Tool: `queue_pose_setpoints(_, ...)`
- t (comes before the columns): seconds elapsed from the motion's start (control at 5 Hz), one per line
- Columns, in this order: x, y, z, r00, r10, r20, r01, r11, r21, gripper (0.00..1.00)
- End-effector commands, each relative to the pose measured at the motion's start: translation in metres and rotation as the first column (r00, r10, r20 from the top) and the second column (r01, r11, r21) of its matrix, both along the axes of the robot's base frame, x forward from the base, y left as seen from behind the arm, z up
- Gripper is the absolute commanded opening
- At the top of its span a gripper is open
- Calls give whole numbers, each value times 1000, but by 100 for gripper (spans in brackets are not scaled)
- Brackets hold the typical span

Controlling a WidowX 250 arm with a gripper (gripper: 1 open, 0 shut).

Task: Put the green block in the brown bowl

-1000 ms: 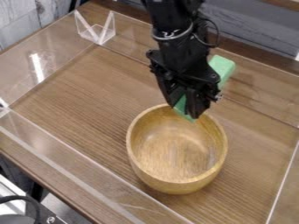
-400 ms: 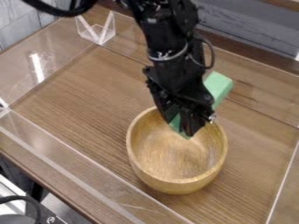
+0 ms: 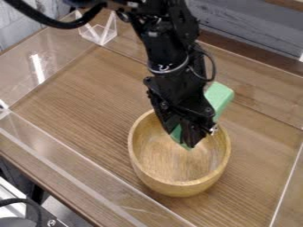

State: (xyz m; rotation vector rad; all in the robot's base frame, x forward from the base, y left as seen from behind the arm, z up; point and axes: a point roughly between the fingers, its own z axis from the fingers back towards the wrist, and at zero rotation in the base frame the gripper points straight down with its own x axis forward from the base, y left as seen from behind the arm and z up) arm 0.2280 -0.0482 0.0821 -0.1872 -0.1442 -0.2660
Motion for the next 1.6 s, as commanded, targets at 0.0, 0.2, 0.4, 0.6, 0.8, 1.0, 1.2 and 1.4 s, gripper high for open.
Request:
queue_pose_setpoints(0.0,2,-2,1,1000,-2,15,2,1000,-6,0)
queue_pose_setpoints(0.2,1,-3,-4,1000,1,4,-1,1000,-9,0)
queue_pose_setpoints(0.4,0,-3,-9,1000,5,-8,-5,1000,-15,0)
queue_pose_setpoints(0.6,0,-3,-12,1000,10,-21,-10,1000,-22,0)
queue_pose_setpoints(0.8,-1,-4,-14,999,15,-35,-16,999,-28,0)
queue_pose_setpoints(1.0,-3,-4,-16,999,20,-51,-22,999,-35,0)
queue_pose_setpoints(1.2,-4,-5,-18,997,27,-67,-29,999,-42,0)
queue_pose_setpoints(1.4,-6,-6,-19,996,32,-84,-36,998,-48,0)
